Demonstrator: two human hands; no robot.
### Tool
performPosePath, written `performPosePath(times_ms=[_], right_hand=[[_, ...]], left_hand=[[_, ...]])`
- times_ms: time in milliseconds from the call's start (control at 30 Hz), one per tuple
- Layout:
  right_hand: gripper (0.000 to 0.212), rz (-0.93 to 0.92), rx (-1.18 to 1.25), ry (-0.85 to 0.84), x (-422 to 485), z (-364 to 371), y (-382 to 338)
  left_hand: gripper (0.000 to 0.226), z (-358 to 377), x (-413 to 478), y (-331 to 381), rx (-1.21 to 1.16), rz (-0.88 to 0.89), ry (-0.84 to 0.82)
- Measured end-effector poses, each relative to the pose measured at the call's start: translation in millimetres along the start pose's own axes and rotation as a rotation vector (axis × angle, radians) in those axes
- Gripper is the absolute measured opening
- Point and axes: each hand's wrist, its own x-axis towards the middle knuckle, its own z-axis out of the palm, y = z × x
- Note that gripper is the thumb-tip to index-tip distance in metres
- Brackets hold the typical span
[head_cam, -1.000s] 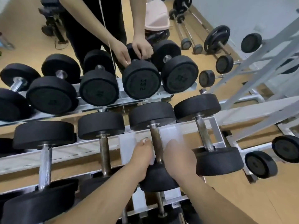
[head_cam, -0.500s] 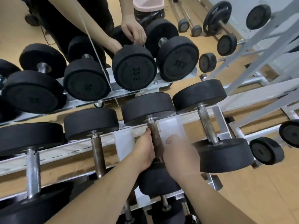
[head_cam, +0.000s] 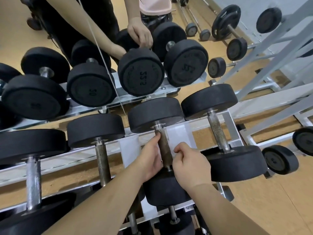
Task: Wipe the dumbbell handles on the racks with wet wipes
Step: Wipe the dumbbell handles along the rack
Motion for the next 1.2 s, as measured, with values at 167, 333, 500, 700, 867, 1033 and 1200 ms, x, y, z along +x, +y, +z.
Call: performPosePath(times_ms=[167, 333, 500, 700, 867, 1033, 1200], right_hand=[[0.023, -0.007, 0.003, -0.013, -1, -1, -1], [0.023, -0.008, 0.020, -0.018, -1, -2, -1], [0.022, -0.007, 0.012, -0.013, 0, -1, 0], [0.022, 0.001, 0.012, -0.026, 2, -1, 1], [0.022, 0.011, 0.020, -0.048, 1, -3, -1], [0.020, -0.001, 0.025, -0.053, 1, -1, 0], [0.021, -0.021, 0.032, -0.036, 3, -2, 1]], left_hand=[[0.067, -14, 3, 7, 0.091, -0.084, -0.008], [0.042, -6, 17, 23, -0.264, 0.054, 0.108], [0.046, 0, 13, 11, -0.131, -0.011, 0.131], [0.051, -1, -7, 0, 0.089, -0.045, 0.179], [0.029, -5, -14, 7, 0.165, 0.087, 0.580], [0.032, 17, -12, 17, 0.354, 0.262, 0.655], [0.033, 28, 1, 18, 0.445, 0.294, 0.708]])
